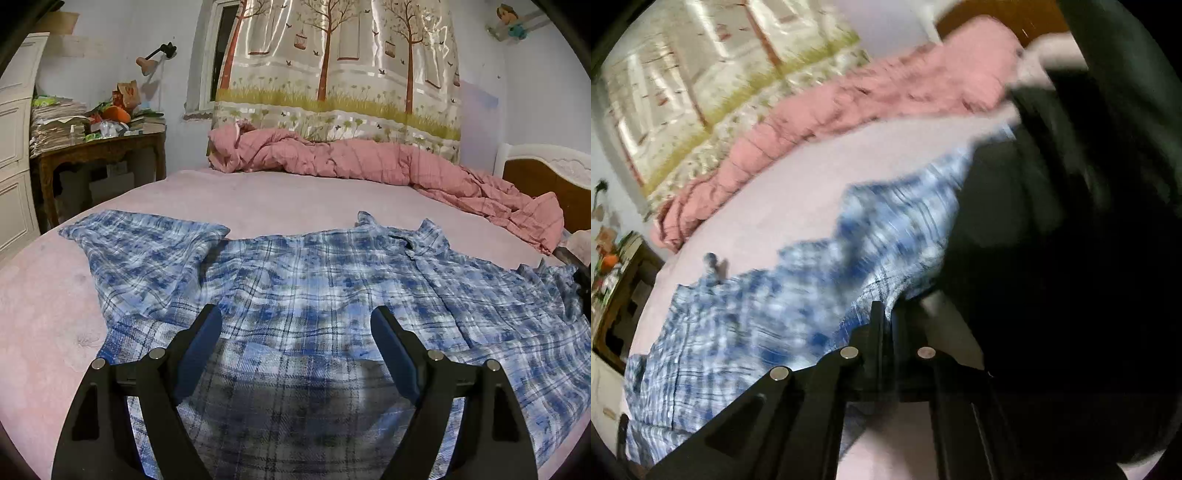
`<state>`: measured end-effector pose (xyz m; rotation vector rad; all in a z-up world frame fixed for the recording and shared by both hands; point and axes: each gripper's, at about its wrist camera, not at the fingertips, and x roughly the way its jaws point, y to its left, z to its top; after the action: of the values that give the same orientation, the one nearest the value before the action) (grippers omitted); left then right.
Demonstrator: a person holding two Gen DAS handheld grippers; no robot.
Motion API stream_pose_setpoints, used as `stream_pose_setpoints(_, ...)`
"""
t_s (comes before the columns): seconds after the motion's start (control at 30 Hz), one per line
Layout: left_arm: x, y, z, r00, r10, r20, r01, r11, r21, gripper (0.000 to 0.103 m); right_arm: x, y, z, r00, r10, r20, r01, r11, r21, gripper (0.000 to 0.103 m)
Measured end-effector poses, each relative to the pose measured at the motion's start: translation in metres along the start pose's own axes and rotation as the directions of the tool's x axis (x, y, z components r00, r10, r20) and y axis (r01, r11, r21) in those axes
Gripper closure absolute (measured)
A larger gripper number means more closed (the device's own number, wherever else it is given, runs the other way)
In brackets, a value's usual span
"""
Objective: Fold large clothes
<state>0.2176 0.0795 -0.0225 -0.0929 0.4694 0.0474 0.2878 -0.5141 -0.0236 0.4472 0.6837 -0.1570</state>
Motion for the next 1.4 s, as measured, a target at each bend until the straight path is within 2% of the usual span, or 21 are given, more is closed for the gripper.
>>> stream_pose_setpoints(0.1,-0.001,0.0,0.0,1.0,-0.006,0.008,0.006,1.0,-0.005,0.021,-0.022,0.032,-0.001,0.997,0.067,0.042,-0.061,0.99,-0.131,0.099)
stream_pose_setpoints(0.17,-0.002,0.001,0.0,1.0,-0.006,0.008,0.006,1.0,-0.005,0.021,-0.027,0.063,-0.01,0.994,0.109,-0.031,-0.114,0.961,-0.25,0.099)
stream_pose_setpoints(0.23,-0.002,0.001,-0.001,1.0,-0.007,0.011,0.007,1.0,-0.008,0.021,-0.024,0.09,-0.028,0.989,0.103,-0.108,-0.136,0.924,-0.357,0.099)
stream_pose_setpoints(0.33,-0.004,0.002,0.0,1.0,-0.01,0.017,0.011,1.0,-0.017,0.021,-0.013,0.118,-0.068,0.963,0.087,-0.254,-0.2,0.864,-0.461,0.099)
stream_pose_setpoints(0.43,-0.004,0.002,0.0,1.0,-0.013,0.017,0.013,1.0,-0.018,0.021,-0.013,0.122,-0.087,0.968,0.032,-0.249,-0.159,0.847,-0.508,0.097)
stream_pose_setpoints(0.5,-0.005,0.002,0.0,1.0,-0.013,0.018,0.013,1.0,-0.019,0.021,-0.021,0.111,-0.084,0.965,0.078,-0.249,-0.186,0.876,-0.446,0.093)
stream_pose_setpoints(0.57,-0.005,0.002,0.0,1.0,-0.013,0.018,0.014,1.0,-0.018,0.021,-0.035,0.092,-0.073,0.959,0.164,-0.231,-0.237,0.911,-0.338,0.076)
stream_pose_setpoints(0.63,-0.005,0.002,0.0,1.0,-0.014,0.019,0.014,1.0,-0.02,0.021,-0.049,0.08,-0.062,0.974,0.167,-0.152,-0.206,0.932,-0.298,0.055)
stream_pose_setpoints(0.67,-0.005,0.002,0.0,1.0,-0.013,0.019,0.014,1.0,-0.02,0.021,-0.057,0.073,-0.053,0.986,0.14,-0.088,-0.16,0.945,-0.287,0.053)
stream_pose_setpoints(0.7,-0.005,0.002,0.0,1.0,-0.013,0.019,0.014,1.0,-0.021,0.021,-0.063,0.065,-0.043,0.993,0.115,-0.04,-0.121,0.959,-0.257,0.052)
stream_pose_setpoints(0.77,-0.005,0.002,0.0,1.0,-0.013,0.019,0.014,1.0,-0.021,0.021,-0.064,0.047,-0.027,0.995,0.092,-0.023,-0.095,0.982,-0.164,0.051)
stream_pose_setpoints(0.8,-0.005,0.003,0.0,1.0,-0.013,0.019,0.014,1.0,-0.021,0.021,-0.06,0.039,-0.022,0.997,0.076,-0.032,-0.08,0.99,-0.117,0.051)
stream_pose_setpoints(0.87,-0.005,0.003,-0.001,1.0,-0.013,0.019,0.013,1.0,-0.022,0.021,-0.035,0.014,-0.01,0.995,-0.014,-0.097,0.015,1.0,0.009,0.05)
stream_pose_setpoints(0.97,-0.005,0.003,0.0,1.0,-0.015,0.016,0.016,1.0,-0.024,0.021,-0.008,-0.016,-0.009,0.987,-0.087,-0.135,0.109,0.98,0.167,0.05)
stream_pose_setpoints(1.03,-0.004,0.001,0.0,1.0,-0.02,0.006,0.02,0.999,-0.026,0.021,0.007,-0.033,-0.008,0.991,0.011,-0.131,0.025,0.962,0.271,0.05)
stream_pose_setpoints(1.17,-0.003,-0.001,0.001,1.0,-0.025,-0.001,0.025,0.999,-0.027,0.021,0.02,-0.038,-0.003,0.997,0.033,-0.073,-0.008,0.946,0.324,0.05)
stream_pose_setpoints(1.2,-0.003,-0.002,0.001,1.0,-0.027,0.0,0.027,0.999,-0.027,0.021,0.025,-0.036,0.0,0.997,0.034,-0.068,-0.011,0.948,0.317,0.051)
stream_pose_setpoints(1.27,-0.003,0.0,0.001,0.999,-0.033,0.005,0.033,0.999,-0.031,0.021,0.033,-0.03,0.002,0.997,0.009,-0.07,0.011,0.96,0.278,0.081)
stream_pose_setpoints(1.3,-0.004,0.001,0.001,0.999,-0.037,0.007,0.037,0.999,-0.034,0.021,0.036,-0.026,0.003,0.996,0.004,-0.087,0.018,0.969,0.246,0.1)
stream_pose_setpoints(1.33,-0.004,0.002,0.001,0.999,-0.039,0.01,0.04,0.999,-0.037,0.021,0.035,-0.017,0.004,0.996,-0.034,-0.088,0.051,0.98,0.194,0.1)
stream_pose_setpoints(1.4,-0.005,0.002,0.0,0.999,-0.042,0.016,0.043,0.998,-0.042,0.021,0.018,0.003,0.003,0.997,-0.081,-0.006,0.081,0.992,0.095,0.1)
